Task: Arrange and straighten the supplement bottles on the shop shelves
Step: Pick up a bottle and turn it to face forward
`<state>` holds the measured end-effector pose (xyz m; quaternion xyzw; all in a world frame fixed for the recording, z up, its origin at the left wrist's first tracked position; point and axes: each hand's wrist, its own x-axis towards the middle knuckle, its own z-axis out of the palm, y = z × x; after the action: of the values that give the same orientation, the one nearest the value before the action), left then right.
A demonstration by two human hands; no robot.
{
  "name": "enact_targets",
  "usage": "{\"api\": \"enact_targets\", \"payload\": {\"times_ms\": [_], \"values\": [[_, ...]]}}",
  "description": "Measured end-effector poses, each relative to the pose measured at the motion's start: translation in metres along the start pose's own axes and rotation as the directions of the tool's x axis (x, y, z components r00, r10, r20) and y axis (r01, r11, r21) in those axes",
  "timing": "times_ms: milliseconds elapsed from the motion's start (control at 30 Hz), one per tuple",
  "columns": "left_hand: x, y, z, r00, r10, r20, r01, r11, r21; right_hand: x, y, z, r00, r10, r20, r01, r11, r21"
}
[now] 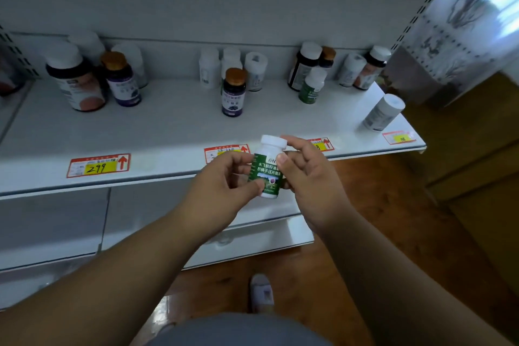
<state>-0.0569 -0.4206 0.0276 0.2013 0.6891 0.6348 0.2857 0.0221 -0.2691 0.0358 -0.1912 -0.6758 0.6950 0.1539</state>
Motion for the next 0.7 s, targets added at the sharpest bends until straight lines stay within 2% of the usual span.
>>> {"api": "enact_targets", "payload": {"times_ms": [100, 167, 367, 533, 700], "values": [[0.027, 0.005, 0.023, 0.997, 0.067, -0.048, -0.05, 0.956, 0.291, 0.028, -0.006, -0.032, 0.997, 0.0, 0.076, 0.007, 0.995, -0.103], [0.049, 0.014, 0.037, 0.991, 0.123, -0.052, -0.093, 0.915, 0.392, 0.051, -0.016, -0.051, 0.993, -0.061, 0.098, 0.08, 0.976, -0.205], [0.107, 0.025, 0.066, 0.966, 0.222, -0.132, -0.147, 0.892, 0.427, 0.105, -0.033, -0.093, 0.986, -0.098, 0.136, 0.129, 0.961, -0.246], [0.141, 0.017, 0.079, 0.952, 0.26, -0.161, -0.135, 0.829, 0.543, 0.138, -0.032, -0.113, 0.978, -0.1, 0.182, 0.17, 0.888, -0.427], [0.17, 0.002, 0.084, 0.95, 0.251, -0.184, -0.086, 0.78, 0.62, 0.166, -0.019, -0.118, 0.984, -0.044, 0.175, 0.13, 0.847, -0.516]]}}
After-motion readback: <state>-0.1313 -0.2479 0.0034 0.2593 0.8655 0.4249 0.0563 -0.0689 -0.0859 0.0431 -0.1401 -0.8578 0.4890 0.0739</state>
